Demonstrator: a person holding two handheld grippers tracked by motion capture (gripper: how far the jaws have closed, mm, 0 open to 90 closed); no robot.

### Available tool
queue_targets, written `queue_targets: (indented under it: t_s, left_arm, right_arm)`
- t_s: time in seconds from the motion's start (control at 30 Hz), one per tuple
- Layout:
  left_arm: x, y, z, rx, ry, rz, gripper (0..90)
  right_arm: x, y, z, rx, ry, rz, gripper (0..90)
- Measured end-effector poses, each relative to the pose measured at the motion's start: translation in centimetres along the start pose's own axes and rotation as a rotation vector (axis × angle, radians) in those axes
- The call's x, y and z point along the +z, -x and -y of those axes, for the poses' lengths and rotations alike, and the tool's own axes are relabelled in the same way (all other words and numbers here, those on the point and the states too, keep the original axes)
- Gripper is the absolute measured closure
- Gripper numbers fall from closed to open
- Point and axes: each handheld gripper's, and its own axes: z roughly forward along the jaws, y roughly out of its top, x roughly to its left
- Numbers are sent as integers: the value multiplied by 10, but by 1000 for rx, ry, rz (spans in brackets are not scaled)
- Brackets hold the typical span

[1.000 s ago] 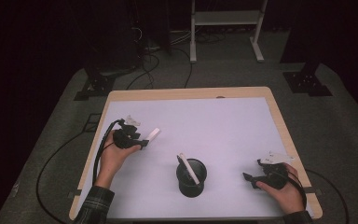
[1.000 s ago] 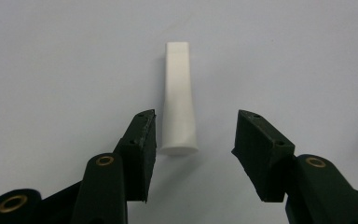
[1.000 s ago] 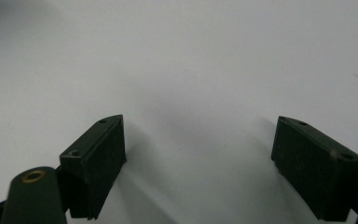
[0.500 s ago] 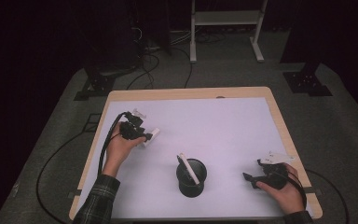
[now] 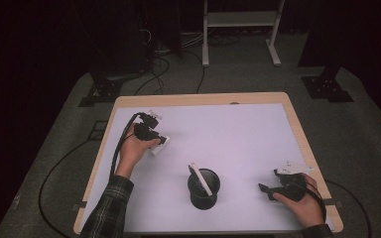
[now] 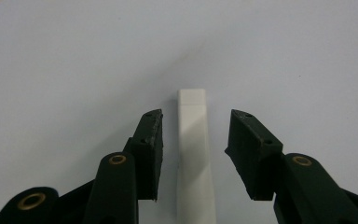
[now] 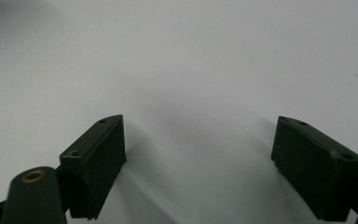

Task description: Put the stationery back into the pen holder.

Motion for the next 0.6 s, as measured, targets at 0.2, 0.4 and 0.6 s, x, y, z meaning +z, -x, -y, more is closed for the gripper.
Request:
queue_targets:
  t_s: [0.2, 0.4, 0.6]
  left_arm:
    - [12, -2, -7, 5, -44, -11, 569]
    - [25, -5, -8, -7, -71, -6, 586]
    - [33, -5, -9, -16, -83, 8, 598]
  right_arm:
    - [0, 0, 0, 0, 0, 0, 164]
    - [0, 0, 0, 0, 1, 0, 164]
    - [0, 0, 0, 0, 0, 0, 164]
